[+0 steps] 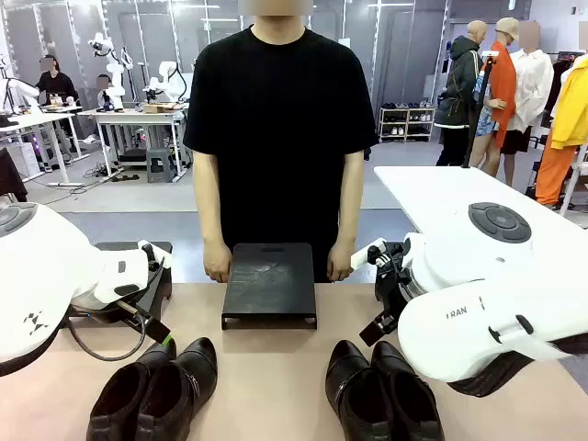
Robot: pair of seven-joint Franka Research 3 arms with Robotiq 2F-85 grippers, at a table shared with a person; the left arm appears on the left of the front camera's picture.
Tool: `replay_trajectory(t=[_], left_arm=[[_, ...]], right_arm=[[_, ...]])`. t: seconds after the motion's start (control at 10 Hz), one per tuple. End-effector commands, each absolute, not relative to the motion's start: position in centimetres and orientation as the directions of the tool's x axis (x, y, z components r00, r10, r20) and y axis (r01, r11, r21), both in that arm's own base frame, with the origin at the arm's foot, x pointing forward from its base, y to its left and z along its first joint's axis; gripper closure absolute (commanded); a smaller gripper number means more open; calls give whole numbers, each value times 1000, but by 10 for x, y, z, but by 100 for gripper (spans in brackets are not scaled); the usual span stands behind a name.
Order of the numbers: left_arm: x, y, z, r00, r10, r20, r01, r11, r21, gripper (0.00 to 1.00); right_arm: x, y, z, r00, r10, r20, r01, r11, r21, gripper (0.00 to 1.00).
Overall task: Place the shoes on the stand as instructed by the person.
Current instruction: Pick up one pair of Shoes and place it on the Shoes Stand indicated by the person.
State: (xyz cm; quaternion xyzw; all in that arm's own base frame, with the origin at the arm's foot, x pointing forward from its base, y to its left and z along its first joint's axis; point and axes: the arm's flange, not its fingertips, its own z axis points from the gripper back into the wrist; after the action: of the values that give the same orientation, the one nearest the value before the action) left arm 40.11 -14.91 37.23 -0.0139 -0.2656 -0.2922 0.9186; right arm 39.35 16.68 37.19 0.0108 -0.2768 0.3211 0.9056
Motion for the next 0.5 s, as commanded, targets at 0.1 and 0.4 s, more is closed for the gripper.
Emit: replay_trajectory(t=[0.1,0.4], left_arm=[[401,-149,372,688,-530,496,545,828,130,0],[401,-149,372,688,-530,496,545,828,130,0]], right_arm=[[394,167,372,641,576,508,-588,794,-158,0],[394,167,372,641,576,508,-588,794,-158,0]])
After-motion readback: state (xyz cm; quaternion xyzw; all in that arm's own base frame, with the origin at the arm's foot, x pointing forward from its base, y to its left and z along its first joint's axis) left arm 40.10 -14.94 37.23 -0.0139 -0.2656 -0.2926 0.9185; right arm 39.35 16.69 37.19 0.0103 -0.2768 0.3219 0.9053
